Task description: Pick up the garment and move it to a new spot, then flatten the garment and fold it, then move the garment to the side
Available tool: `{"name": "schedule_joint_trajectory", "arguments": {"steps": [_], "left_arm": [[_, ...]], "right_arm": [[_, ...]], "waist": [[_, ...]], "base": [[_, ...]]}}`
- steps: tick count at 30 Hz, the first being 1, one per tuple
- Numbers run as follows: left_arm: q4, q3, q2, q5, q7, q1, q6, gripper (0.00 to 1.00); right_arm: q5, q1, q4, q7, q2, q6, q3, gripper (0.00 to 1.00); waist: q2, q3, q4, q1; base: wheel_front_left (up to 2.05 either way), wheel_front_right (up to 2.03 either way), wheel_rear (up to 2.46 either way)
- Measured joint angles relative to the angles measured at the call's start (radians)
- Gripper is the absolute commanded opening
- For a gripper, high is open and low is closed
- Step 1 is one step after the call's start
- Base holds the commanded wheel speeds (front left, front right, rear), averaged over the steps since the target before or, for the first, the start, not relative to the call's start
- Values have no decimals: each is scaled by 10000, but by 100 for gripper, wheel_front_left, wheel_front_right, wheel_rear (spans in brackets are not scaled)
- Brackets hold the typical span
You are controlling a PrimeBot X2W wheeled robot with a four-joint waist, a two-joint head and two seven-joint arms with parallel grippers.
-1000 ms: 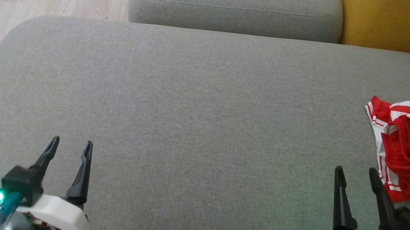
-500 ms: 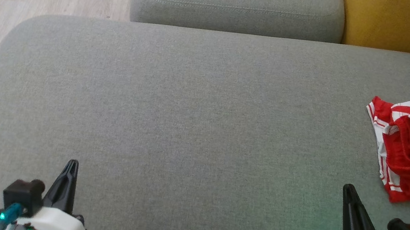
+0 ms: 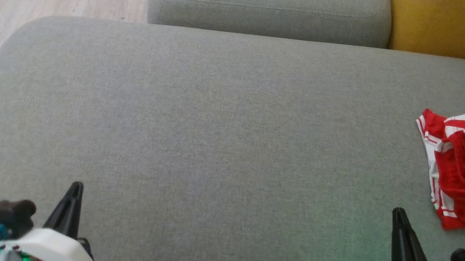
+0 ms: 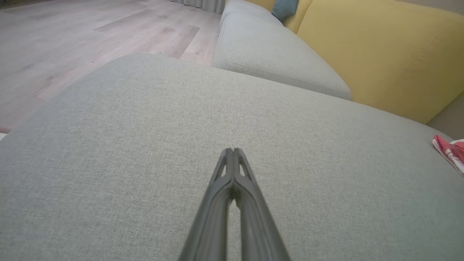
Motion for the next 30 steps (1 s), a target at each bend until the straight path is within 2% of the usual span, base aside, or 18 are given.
{"name": "schedule_joint_trajectory", "arguments": {"steps": [30], "left_arm": [[316, 686, -291, -3225, 616, -396, -612, 0]], "right_arm": [[3540, -441, 635, 2, -48, 0, -219, 0]], "waist": [[0, 58, 15, 0]], "base": [[0, 0, 0]]}}
